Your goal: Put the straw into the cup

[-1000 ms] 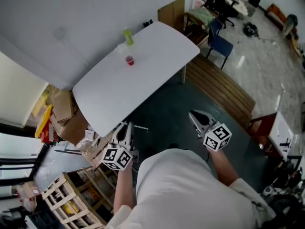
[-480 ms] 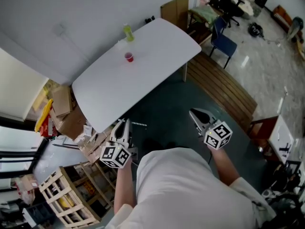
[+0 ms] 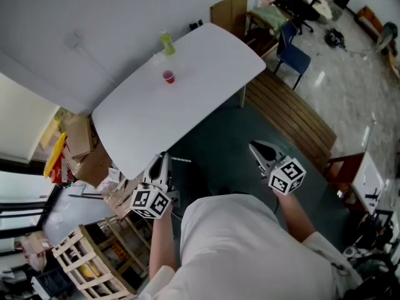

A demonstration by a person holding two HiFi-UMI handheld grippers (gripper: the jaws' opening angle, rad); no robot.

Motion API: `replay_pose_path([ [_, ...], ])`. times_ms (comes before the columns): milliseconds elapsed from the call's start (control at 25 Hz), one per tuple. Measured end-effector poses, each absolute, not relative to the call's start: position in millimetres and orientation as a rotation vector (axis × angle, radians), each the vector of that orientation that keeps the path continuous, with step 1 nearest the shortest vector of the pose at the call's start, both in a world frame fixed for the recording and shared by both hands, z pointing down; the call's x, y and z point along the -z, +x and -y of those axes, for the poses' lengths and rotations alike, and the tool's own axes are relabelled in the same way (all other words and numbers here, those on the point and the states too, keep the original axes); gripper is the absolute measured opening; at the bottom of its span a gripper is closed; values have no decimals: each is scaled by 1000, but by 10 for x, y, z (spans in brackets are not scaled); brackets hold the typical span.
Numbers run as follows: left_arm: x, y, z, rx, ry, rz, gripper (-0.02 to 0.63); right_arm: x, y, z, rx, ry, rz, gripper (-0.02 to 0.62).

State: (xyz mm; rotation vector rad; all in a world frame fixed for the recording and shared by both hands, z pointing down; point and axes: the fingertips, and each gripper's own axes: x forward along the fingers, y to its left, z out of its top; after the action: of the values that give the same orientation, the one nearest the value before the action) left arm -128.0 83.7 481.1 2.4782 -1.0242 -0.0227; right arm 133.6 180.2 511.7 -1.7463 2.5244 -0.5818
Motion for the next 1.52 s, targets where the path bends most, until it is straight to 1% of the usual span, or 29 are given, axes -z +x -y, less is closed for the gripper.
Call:
replay_pose_path([
  [720, -4884, -1392, 594, -33, 2503, 917, 22, -5130, 1089, -586, 628, -1846, -2462, 40],
  [1080, -4988, -1526, 1281, -64, 2535, 826, 23, -5138, 836, 31, 640, -1930, -2434, 40],
  [1520, -5039, -1687, 1700, -59, 2533, 781, 23, -5223, 593, 380, 681, -1966, -2428, 40],
])
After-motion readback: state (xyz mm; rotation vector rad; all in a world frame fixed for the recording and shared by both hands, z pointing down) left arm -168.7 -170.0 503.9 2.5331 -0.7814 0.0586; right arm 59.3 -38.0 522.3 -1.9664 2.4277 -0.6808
